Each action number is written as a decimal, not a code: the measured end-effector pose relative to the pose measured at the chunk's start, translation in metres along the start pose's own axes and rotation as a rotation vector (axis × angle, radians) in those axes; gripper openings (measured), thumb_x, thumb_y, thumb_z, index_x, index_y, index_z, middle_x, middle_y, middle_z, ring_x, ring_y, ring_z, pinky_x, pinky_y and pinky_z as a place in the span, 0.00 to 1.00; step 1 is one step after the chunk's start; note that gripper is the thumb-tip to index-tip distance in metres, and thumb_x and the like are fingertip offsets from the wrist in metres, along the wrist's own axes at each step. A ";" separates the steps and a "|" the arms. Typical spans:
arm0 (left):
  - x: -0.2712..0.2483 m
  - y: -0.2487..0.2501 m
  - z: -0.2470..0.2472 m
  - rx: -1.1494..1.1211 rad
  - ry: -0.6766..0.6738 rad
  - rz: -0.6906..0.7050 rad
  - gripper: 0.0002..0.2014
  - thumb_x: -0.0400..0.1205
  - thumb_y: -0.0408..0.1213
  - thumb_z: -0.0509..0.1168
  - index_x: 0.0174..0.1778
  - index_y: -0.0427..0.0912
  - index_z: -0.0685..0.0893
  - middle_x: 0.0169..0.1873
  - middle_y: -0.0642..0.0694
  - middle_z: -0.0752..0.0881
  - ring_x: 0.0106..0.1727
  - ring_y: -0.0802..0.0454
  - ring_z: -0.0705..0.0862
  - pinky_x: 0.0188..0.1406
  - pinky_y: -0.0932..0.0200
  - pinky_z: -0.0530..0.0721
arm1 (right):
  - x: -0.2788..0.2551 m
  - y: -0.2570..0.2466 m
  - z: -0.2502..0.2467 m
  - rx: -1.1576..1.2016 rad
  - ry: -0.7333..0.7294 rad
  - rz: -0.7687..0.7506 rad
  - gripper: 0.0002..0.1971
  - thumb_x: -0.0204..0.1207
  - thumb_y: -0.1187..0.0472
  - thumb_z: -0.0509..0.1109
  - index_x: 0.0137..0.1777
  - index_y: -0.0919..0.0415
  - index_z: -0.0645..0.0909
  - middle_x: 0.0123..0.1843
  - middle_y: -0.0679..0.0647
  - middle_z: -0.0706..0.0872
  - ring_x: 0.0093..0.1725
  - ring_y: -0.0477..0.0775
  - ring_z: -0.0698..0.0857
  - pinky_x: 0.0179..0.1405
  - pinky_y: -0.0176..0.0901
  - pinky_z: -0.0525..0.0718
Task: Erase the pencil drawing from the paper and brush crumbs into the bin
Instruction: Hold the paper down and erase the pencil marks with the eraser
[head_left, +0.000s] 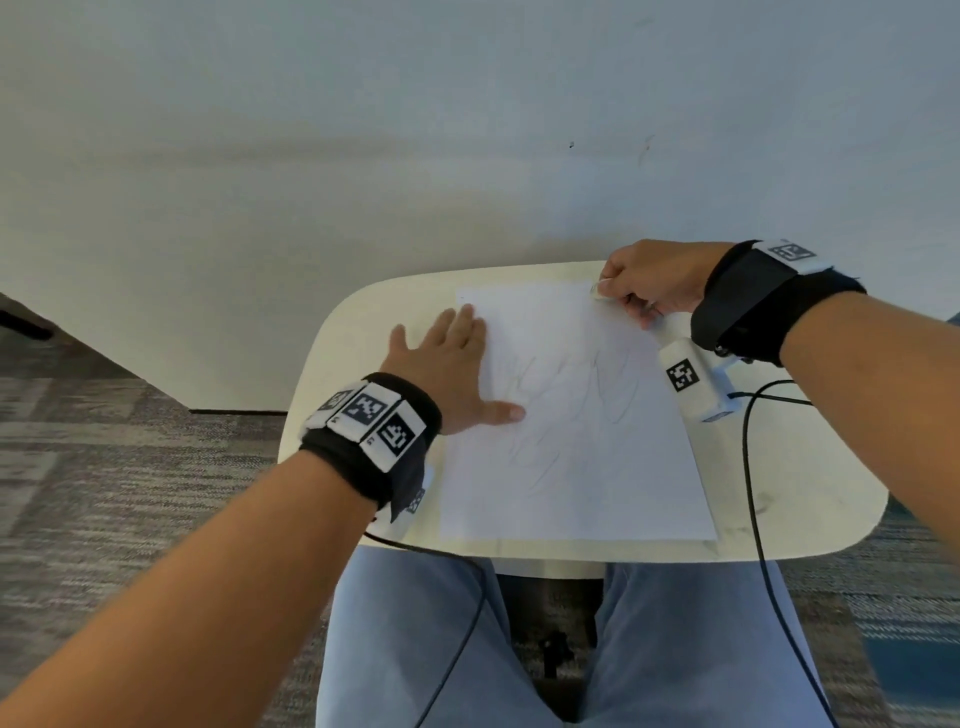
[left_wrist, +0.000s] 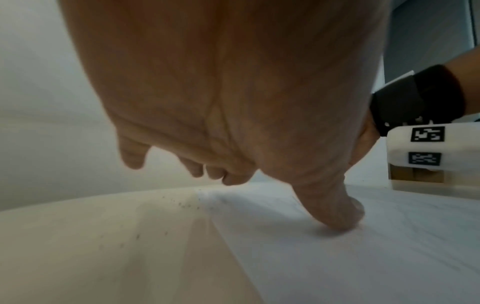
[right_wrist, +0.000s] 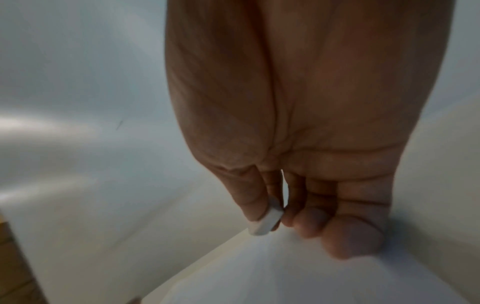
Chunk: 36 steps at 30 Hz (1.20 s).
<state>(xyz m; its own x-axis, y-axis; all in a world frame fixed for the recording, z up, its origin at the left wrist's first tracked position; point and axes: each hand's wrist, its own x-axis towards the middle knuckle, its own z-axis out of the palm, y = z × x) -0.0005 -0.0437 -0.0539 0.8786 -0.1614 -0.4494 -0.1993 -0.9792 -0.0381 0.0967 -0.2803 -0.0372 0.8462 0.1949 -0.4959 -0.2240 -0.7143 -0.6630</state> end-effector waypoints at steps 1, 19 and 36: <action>0.000 0.000 0.003 -0.026 0.001 0.047 0.56 0.75 0.76 0.55 0.87 0.44 0.37 0.86 0.50 0.35 0.86 0.53 0.38 0.82 0.32 0.46 | -0.001 -0.005 0.004 -0.098 0.018 -0.047 0.07 0.84 0.60 0.66 0.47 0.63 0.78 0.37 0.59 0.77 0.33 0.56 0.76 0.30 0.46 0.79; 0.013 -0.010 0.014 -0.120 0.103 0.083 0.57 0.67 0.79 0.62 0.86 0.53 0.50 0.86 0.57 0.51 0.84 0.51 0.55 0.73 0.36 0.66 | -0.013 -0.041 0.086 -0.444 -0.065 -0.477 0.04 0.71 0.56 0.77 0.42 0.55 0.91 0.33 0.40 0.85 0.33 0.40 0.81 0.39 0.33 0.79; 0.013 -0.008 0.012 -0.128 0.063 0.081 0.59 0.66 0.80 0.61 0.87 0.55 0.45 0.87 0.55 0.47 0.85 0.50 0.50 0.76 0.32 0.61 | -0.006 -0.040 0.078 -0.404 0.022 -0.408 0.05 0.70 0.57 0.77 0.41 0.58 0.91 0.35 0.47 0.89 0.32 0.44 0.82 0.36 0.39 0.83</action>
<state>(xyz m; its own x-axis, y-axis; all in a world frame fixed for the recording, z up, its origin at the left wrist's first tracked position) 0.0075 -0.0365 -0.0698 0.8881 -0.2440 -0.3895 -0.2172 -0.9697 0.1123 0.0627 -0.2003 -0.0520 0.8360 0.4980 -0.2304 0.3217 -0.7850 -0.5295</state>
